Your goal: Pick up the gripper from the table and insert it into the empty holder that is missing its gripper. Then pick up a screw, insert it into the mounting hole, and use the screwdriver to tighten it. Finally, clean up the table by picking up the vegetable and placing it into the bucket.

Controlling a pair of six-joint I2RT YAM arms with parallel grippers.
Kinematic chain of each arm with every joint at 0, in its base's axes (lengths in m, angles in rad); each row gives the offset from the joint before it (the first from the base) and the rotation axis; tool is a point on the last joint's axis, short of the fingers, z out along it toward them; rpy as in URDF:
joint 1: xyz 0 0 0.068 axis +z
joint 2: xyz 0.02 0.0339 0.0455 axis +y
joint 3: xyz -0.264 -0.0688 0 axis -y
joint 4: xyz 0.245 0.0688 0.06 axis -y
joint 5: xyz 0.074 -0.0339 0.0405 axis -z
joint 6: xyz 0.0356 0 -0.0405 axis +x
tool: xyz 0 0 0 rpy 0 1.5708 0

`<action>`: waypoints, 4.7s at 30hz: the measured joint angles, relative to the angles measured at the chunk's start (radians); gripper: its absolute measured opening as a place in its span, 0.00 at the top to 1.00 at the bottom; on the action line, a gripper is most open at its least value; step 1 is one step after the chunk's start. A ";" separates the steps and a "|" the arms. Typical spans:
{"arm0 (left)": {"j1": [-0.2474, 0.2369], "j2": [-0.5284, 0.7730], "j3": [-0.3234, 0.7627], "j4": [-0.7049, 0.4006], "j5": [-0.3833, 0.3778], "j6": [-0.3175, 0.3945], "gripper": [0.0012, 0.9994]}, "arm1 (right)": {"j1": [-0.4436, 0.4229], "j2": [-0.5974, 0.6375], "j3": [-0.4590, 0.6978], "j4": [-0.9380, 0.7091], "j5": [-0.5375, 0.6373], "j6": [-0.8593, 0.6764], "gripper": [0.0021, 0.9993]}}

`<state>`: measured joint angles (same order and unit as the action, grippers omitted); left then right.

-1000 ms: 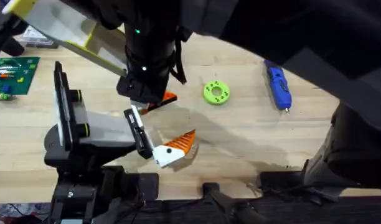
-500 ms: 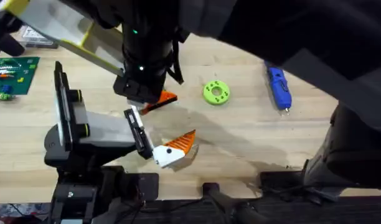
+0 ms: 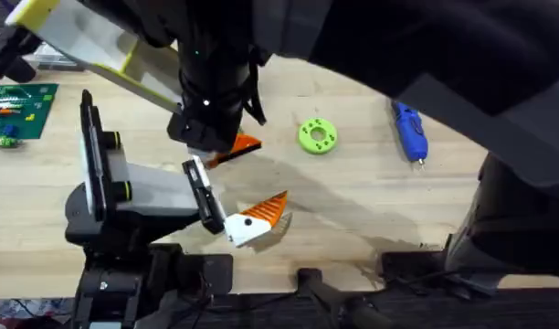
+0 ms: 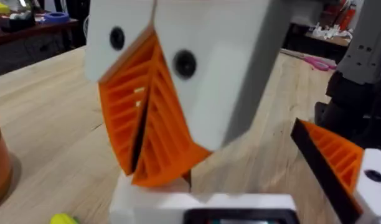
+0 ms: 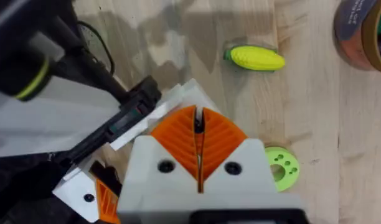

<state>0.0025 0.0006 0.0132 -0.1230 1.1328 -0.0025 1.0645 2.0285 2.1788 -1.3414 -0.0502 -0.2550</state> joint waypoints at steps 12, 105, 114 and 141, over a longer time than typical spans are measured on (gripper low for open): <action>0.000 0.000 0.000 0.000 0.008 0.000 0.01 | 0.000 0.000 0.003 -0.014 0.000 0.000 0.99; 0.000 0.000 0.000 0.000 0.007 0.002 0.01 | -0.131 -0.178 0.033 -0.230 -0.050 -0.053 0.00; 0.000 0.000 0.000 0.000 0.006 0.005 0.40 | -0.148 -0.204 -0.107 -0.159 -0.141 -0.057 0.00; 0.000 0.000 0.000 0.000 0.003 0.013 0.98 | -0.249 -0.443 -0.473 0.004 -0.267 -0.090 0.00</action>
<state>0.0025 0.0002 0.0132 -0.1226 1.1362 0.0105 0.8158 1.5860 1.7061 -1.3376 -0.3168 -0.3453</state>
